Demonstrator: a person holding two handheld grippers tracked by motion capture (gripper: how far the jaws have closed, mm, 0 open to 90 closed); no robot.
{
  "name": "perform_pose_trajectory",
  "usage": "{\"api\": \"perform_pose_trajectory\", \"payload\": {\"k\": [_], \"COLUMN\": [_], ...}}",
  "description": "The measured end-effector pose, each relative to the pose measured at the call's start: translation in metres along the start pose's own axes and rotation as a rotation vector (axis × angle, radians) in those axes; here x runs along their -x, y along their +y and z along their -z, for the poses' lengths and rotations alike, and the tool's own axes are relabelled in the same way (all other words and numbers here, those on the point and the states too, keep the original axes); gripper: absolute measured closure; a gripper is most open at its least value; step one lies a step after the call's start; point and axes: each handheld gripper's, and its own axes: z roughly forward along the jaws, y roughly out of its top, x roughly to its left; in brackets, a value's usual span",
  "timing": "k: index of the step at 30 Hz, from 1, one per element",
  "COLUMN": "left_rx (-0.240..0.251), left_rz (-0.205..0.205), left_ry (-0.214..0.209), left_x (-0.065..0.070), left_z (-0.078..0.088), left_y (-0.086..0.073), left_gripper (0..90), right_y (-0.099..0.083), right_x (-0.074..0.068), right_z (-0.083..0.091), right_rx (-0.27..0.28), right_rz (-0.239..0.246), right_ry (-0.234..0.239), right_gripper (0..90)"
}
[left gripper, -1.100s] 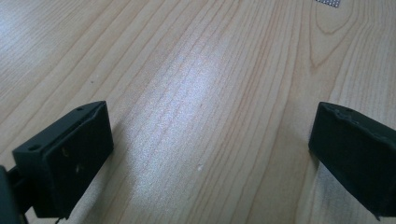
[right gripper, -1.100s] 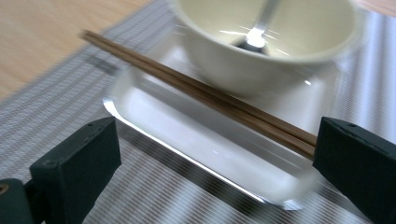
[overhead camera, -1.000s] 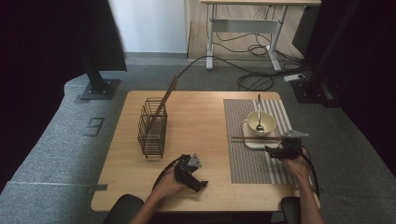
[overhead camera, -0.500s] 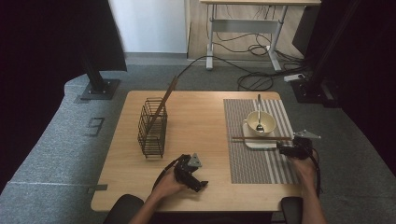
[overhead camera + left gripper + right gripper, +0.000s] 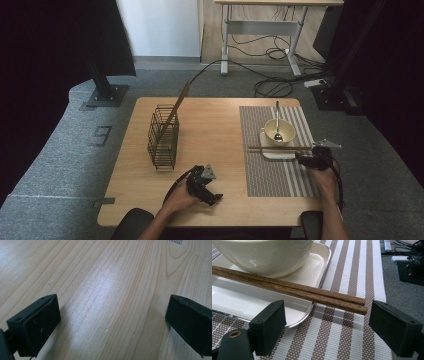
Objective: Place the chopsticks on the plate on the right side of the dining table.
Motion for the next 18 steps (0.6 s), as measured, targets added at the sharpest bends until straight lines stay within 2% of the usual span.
{"api": "perform_pose_trajectory", "payload": {"k": [18], "left_rx": [0.0], "left_rz": [0.0], "left_ry": [0.001], "left_x": [0.0], "left_z": [0.0], "left_y": [0.0], "left_gripper": [0.0], "right_y": [0.0], "right_x": [-0.0008], "right_z": [-0.0008], "right_rx": [0.002], "right_rz": [0.004], "right_ry": [0.004], "right_gripper": [18.2]}}
